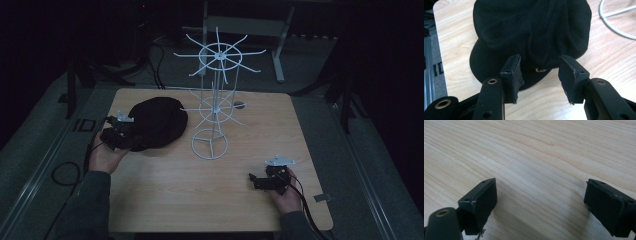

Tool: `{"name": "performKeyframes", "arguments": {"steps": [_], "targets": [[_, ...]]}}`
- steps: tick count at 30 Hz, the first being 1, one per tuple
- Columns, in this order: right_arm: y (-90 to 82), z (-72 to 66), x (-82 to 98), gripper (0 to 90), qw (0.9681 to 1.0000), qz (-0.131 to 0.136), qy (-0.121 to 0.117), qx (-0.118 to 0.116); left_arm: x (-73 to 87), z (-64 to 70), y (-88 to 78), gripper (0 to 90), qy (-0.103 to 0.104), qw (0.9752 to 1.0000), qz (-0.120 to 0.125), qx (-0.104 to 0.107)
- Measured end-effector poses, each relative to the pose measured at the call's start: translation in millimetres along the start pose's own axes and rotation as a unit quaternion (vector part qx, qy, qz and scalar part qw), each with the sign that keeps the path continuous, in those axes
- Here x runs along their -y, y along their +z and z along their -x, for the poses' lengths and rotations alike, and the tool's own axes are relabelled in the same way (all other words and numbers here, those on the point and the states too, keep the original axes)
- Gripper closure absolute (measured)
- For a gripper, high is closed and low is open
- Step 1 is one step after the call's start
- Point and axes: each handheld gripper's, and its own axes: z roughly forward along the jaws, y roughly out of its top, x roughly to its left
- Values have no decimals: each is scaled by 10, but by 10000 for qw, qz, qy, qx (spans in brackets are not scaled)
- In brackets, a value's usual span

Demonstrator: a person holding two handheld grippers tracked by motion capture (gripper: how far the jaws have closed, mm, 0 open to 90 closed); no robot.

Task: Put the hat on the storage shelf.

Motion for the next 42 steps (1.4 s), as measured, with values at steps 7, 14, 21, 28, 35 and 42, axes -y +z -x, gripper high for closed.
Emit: {"name": "performKeyframes", "arguments": {"steps": [7, 14, 21, 28, 35, 42], "targets": [[0, 0, 0, 109, 10000, 0, 0, 0, -147, -53, 36, 503, 154, 9998, -88, 12], [0, -1, 0, 110, 10000, -1, 3, 0, -287, -129, 113, 437, 221, 9996, -181, 63], [0, -1, 0, 110, 10000, -1, 3, 0, -408, -180, 250, 397, 295, 9990, -295, 166], [0, 0, 0, 110, 10000, -1, 3, 1, -506, -203, 384, 293, 445, 9983, -310, 217], [0, 0, 0, 110, 10000, 0, 1, 0, -653, -220, 539, 214, 441, 9972, -393, 448], [0, 0, 0, 110, 10000, 1, -1, 0, -722, -177, 689, 153, 337, 9961, -446, 681]]}}
